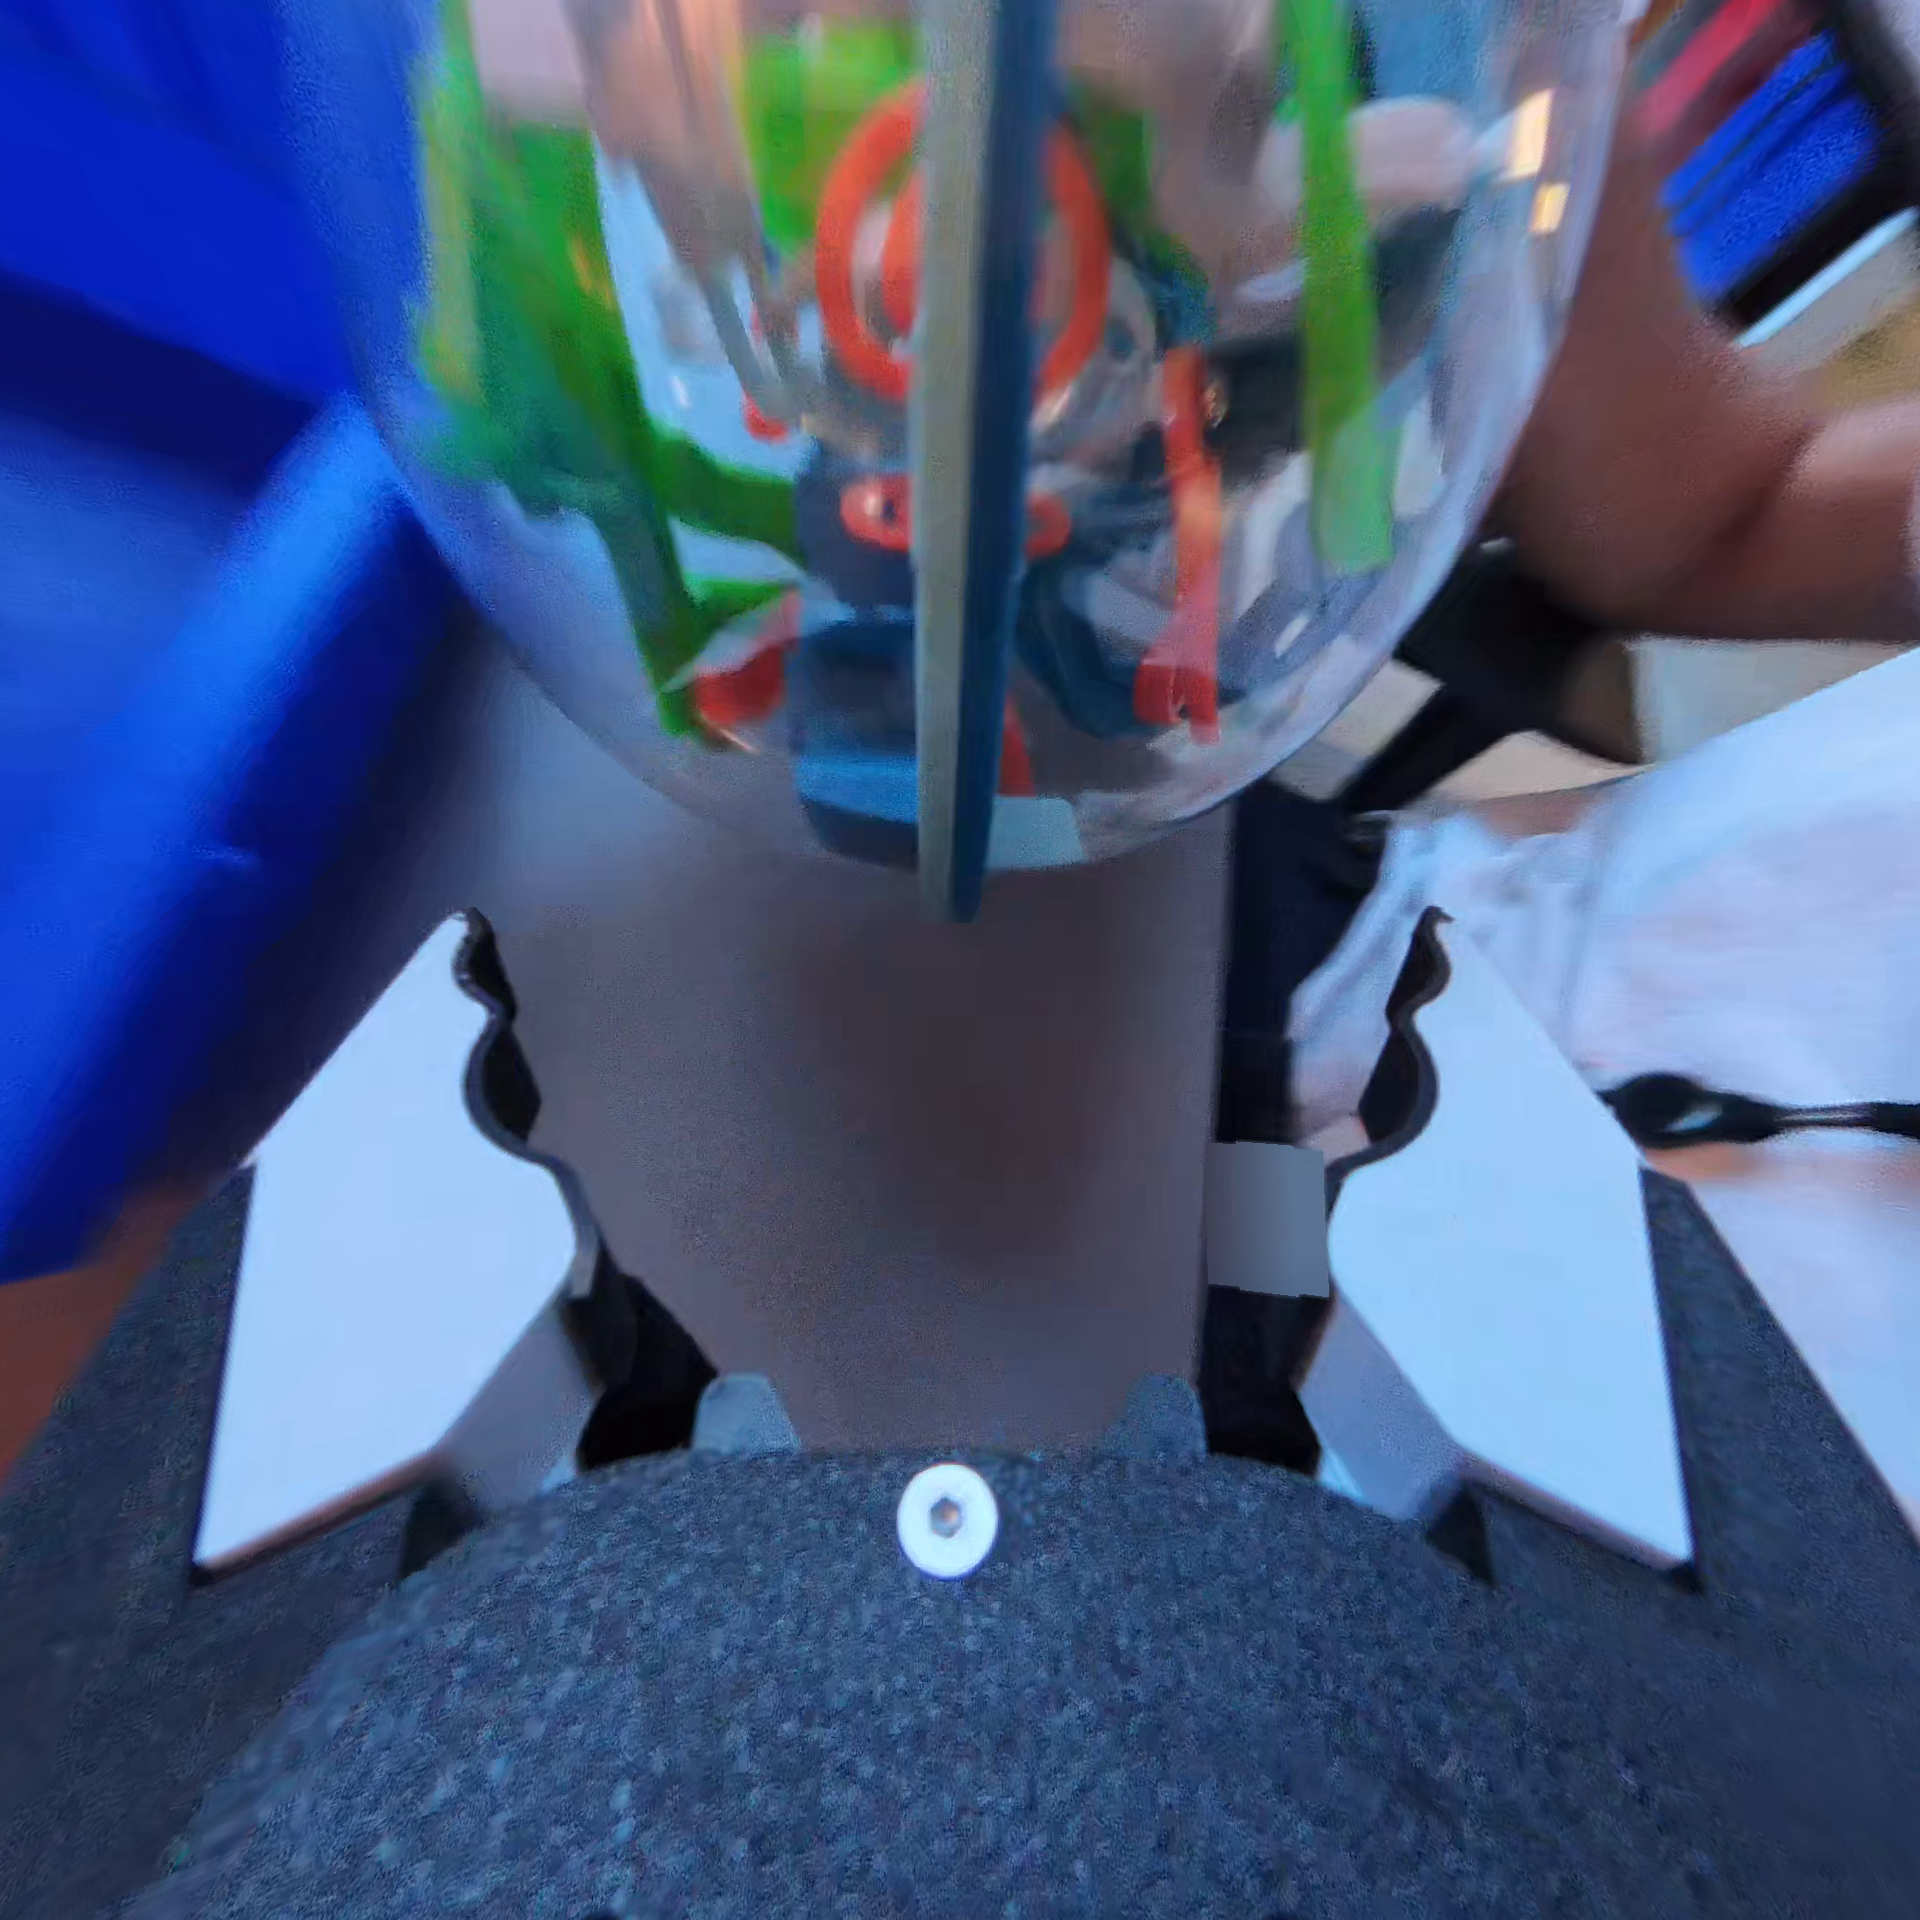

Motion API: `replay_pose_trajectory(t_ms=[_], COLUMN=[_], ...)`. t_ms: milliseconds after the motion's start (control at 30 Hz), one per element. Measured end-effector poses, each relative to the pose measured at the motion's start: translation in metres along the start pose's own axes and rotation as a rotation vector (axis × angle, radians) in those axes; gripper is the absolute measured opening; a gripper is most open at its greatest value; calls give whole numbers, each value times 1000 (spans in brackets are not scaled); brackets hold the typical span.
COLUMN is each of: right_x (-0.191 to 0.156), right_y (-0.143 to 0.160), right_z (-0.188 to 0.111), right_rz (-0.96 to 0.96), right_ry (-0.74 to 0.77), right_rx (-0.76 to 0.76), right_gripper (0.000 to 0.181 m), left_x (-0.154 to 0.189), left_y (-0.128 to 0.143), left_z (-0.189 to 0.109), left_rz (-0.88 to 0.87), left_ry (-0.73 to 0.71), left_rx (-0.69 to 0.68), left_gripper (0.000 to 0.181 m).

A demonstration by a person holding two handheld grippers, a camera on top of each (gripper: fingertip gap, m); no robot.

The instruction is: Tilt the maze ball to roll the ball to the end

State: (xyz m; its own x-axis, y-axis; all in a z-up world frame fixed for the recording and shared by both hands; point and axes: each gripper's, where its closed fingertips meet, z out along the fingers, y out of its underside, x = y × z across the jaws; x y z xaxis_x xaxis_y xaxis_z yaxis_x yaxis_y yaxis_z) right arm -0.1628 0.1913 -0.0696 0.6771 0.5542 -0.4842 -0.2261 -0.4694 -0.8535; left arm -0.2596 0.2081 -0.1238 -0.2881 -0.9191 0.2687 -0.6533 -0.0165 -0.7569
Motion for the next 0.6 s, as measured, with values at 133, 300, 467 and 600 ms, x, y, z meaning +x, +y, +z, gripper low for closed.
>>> replay_pose_trajectory(t_ms=[133, 300, 467, 600], right_x=[7, 2, -7, 6], right_y=[-6, -13, -17, 15], right_z=[11, 31, 18, -8], right_rz=[31, 9, -108, -266], right_ry=[-93, -239, -264, -77], right_rx=[-69, -165, -41, -57], right_gripper=[151, 151, 153, 154], left_x=[-5, -8, -10, -8], left_y=[-47, -48, -43, -43], left_z=[-22, 1, 6, 5], left_rz=[443, 513, 464, 307], left_ry=[-211, -139, -147, -94], left_rx=[143, 131, 158, 214], left_gripper=[159, 154, 159, 158])
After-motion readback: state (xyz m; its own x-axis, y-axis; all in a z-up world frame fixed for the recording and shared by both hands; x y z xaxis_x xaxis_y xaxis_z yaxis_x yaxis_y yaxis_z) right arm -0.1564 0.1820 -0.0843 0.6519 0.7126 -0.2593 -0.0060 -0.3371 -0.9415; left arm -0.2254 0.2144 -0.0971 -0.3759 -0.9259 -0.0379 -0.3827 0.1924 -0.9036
